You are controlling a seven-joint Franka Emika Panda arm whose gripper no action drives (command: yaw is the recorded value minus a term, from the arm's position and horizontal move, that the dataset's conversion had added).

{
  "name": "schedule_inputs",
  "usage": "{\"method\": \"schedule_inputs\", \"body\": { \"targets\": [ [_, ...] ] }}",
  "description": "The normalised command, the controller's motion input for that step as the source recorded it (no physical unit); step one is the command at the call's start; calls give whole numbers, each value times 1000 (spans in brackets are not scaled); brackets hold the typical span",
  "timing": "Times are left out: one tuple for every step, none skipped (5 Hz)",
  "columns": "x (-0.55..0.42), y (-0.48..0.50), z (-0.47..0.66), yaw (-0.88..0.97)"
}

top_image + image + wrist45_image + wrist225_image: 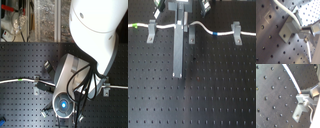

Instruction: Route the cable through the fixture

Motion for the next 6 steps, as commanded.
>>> {"method": "schedule_inputs", "body": {
  "targets": [
    [13, 87, 748, -49],
    [1, 21, 0, 0],
    [13, 89, 748, 0],
    [-40, 54, 750, 0],
    [3, 53, -1, 51],
    [-451, 32, 167, 43]
  ]
}}
